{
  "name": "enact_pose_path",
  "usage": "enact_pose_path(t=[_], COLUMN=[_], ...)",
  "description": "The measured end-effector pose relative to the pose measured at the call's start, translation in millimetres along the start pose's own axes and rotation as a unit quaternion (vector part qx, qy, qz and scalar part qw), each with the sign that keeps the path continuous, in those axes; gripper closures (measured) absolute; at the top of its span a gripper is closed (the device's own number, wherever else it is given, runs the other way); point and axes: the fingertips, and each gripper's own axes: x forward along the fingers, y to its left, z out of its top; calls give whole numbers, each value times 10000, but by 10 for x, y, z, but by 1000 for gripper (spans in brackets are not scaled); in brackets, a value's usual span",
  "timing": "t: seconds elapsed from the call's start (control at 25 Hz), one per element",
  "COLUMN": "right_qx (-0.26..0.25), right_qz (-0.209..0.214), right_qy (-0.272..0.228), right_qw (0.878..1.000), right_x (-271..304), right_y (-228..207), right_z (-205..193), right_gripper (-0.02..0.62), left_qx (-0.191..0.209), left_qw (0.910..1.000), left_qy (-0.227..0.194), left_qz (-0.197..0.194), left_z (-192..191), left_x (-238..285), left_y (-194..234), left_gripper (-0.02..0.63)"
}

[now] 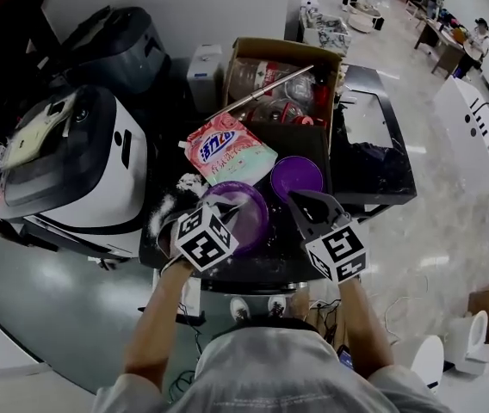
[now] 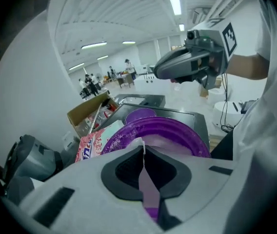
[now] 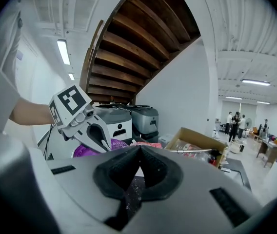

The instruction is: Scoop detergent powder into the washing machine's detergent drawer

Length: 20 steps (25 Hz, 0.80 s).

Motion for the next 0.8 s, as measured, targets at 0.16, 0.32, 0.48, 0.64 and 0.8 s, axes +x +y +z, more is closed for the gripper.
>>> enact_pose_path(t=[0.16, 0.32, 0.48, 0.64, 0.8], right_qx=[-39, -6, 26, -9, 2], right_qz=[-17, -32, -43, -49, -64], right_qy=[90, 120, 114, 184, 212], right_qw=[10000, 9999, 9999, 9998, 9998], right_x=[-6, 23, 52, 61, 51], right_y=[-66, -117, -145, -184, -219], right_z=[-67, -82, -96, -137, -157], right_gripper=[591, 591, 591, 591, 591], left_qx=[180, 311, 574, 830, 843], left_qw=[9994, 9980, 9948, 9908, 9900], left_qy=[257, 531, 831, 1068, 1130], left_qz=[114, 131, 107, 71, -93], left_z=[-23, -43, -74, -70, -27], left_x=[116, 200, 289, 327, 351], left_y=[57, 106, 100, 115, 97], left_gripper=[591, 591, 591, 591, 591])
